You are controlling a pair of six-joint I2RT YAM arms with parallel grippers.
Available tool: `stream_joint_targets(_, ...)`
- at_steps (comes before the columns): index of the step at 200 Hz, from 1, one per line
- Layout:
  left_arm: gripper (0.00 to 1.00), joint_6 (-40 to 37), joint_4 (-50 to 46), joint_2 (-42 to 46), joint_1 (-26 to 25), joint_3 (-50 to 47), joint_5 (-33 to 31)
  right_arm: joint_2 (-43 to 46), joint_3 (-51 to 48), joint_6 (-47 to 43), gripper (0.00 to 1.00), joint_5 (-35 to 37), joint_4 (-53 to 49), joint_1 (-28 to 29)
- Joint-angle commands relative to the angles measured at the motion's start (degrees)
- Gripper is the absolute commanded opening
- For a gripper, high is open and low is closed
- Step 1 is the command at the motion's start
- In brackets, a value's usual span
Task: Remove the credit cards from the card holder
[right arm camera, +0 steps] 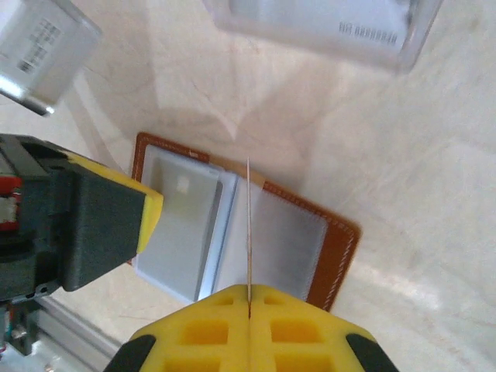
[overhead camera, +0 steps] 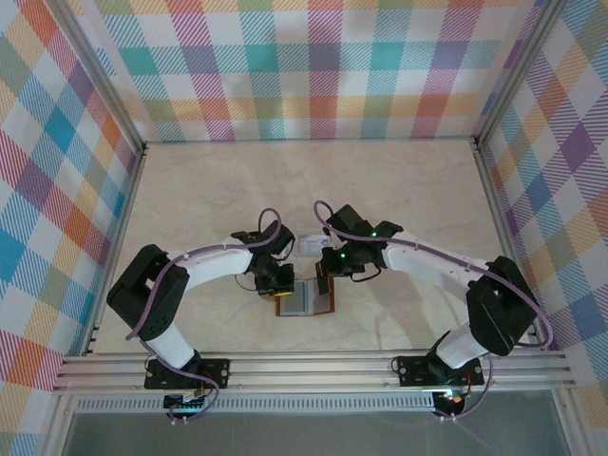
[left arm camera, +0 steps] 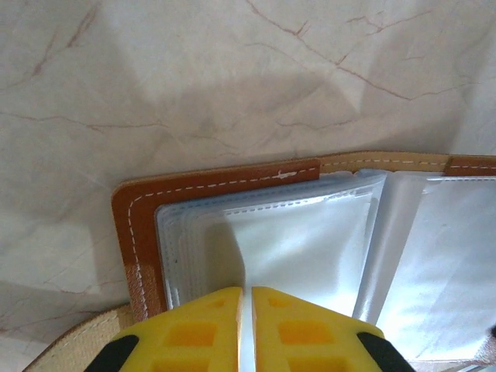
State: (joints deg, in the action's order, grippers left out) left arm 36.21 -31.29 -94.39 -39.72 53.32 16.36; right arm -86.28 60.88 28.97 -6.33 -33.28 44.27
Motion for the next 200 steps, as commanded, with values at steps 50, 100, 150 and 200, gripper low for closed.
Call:
stream_joint_targets(50, 0.16, -0.03, -4.65, 4.19, -0.57, 1.9, -3.91, -3.2, 11.42, -45.88, 0.02, 5.49, -6.94, -0.6)
stream_joint_targets(100, 0.17, 0.06, -6.06, 8.49, 0.75, -0.06, -5.93, -12.1, 23.87, -63.29, 0.0, 9.13, -14.83, -3.26)
stream_joint_targets(150, 0.18, -0.36, -7.12, 13.3, 3.97, -3.14, -6.08, -21.21, 37.01, -72.27, 0.0, 5.95, -21.13, -5.9)
stream_joint_targets(200, 0.19, -0.92, -7.3, 15.7, 6.45, -5.38, -5.48, -31.14, 49.56, -76.09, 0.0, 3.91, -27.39, -6.74)
